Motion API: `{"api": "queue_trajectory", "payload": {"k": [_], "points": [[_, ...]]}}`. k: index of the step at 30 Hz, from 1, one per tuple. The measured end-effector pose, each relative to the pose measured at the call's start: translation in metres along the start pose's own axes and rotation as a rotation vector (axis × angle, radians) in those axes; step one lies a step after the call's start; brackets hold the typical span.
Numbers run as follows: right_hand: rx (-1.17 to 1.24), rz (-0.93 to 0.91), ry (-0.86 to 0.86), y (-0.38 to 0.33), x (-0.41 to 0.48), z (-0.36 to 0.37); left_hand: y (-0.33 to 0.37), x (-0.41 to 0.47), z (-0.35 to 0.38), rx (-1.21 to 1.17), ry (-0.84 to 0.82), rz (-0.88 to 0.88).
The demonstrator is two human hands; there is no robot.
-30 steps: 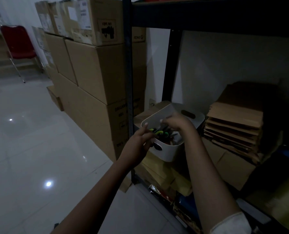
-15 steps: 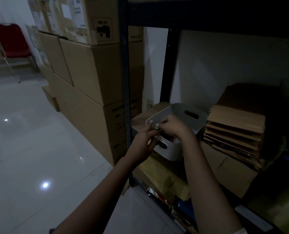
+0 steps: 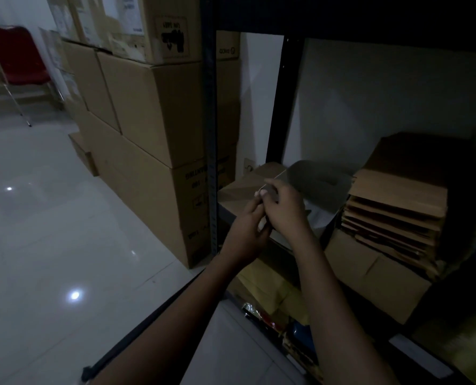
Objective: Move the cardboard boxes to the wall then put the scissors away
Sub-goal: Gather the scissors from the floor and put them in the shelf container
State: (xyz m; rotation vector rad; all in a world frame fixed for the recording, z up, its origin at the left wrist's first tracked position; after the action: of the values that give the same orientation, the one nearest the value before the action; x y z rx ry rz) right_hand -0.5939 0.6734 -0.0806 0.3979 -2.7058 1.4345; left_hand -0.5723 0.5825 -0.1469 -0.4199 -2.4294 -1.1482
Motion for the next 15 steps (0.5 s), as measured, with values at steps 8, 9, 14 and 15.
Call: {"api": "queue_trajectory", "payload": {"k": [8,9,14,15], "points": [[0.064,-0.253,-0.024,-0.031,-0.024,0.074,-0.042,-0.061,-0.054,0.019,0.179,-0.214],[0.065,-0.259,-0.07,-0.032,-0.03,0.093,-0.051,-0.077,-0.063,0.026,0.202,-0.265],[0.045,-0.261,-0.32,-0.026,-0.077,0.185,-0.086,-0.165,-0.09,0.042,0.306,-0.473],[0.044,-0.263,-0.382,-0.023,-0.09,0.205,-0.096,-0.186,-0.093,0.027,0.333,-0.539]]}}
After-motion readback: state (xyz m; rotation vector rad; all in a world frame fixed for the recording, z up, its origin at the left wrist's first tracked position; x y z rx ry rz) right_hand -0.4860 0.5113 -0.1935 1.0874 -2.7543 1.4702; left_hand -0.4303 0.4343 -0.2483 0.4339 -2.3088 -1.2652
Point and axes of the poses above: each hand's wrist, its own x-axis towards the middle knuckle, its own z-axis out of the palm, y = z × x, the point moved 3 cm from there along x, towards the middle knuckle, and after that the axes turned 3 degrees about -y, right-handed, at the moved point
